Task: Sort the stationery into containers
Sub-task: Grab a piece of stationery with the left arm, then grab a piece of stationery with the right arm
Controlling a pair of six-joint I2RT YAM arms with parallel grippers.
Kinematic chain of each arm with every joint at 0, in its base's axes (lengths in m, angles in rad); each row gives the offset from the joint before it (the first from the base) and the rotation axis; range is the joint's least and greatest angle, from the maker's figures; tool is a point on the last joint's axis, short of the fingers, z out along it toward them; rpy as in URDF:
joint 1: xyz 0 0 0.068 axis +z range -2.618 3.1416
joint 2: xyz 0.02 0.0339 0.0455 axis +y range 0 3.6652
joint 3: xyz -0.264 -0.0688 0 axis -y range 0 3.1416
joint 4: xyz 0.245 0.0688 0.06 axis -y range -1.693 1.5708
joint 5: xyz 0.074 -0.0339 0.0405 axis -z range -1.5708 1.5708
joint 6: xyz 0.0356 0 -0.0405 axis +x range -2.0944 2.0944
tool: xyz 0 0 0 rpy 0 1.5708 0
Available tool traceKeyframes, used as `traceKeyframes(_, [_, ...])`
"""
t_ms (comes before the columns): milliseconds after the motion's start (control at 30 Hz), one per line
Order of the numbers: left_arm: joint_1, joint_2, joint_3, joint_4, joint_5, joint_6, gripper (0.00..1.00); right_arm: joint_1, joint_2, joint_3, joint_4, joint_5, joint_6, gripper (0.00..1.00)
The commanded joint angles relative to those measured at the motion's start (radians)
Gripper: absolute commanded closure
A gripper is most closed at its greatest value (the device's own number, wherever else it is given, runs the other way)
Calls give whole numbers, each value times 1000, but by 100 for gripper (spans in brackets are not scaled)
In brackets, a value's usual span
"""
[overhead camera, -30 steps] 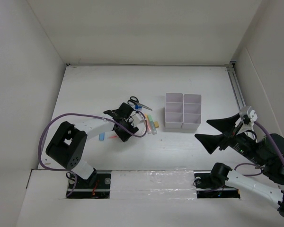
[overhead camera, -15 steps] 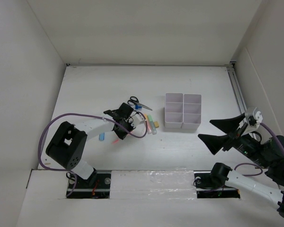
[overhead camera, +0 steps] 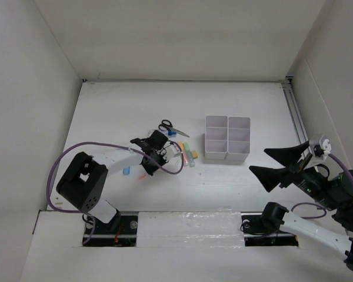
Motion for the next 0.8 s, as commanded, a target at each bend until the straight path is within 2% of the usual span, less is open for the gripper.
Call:
traceKeyframes(0, [-39, -29, 11, -119, -52, -32, 100, -1, 14, 8, 38, 15, -7, 0])
traceKeyframes(167, [-40, -66, 118, -175, -65, -86, 100, -1, 40, 8, 38, 52, 3, 0])
traceKeyframes(233, [-55, -87, 141, -204, -30, -103, 100, -1, 40, 17, 29, 75, 3, 0])
traceKeyframes(333, [-99, -115, 141, -213, -109, -143, 100, -1, 40, 17, 29, 115, 3, 0])
traceKeyframes(433, [-99, -139, 167, -204, -225, -207, 100, -1, 76, 28, 29, 135, 3, 0])
traceKeyframes(500, [-99, -153, 194, -192, -383, -300, 100, -1, 103, 28, 29, 145, 3, 0])
traceKeyframes(600, [-86, -176, 261, -178, -524, -354, 100, -1, 176, 12, 40, 156, 39, 2])
traceKeyframes(633, [-57, -176, 304, -178, -579, -417, 100, -1, 213, 3, 61, 136, 61, 4])
traceKeyframes(733, [-17, -136, 390, -242, -629, -536, 100, -1, 270, -50, 132, 87, 75, 5])
traceKeyframes(767, [-3, -115, 443, -273, -629, -639, 100, -1, 294, -60, 152, 75, 88, 5])
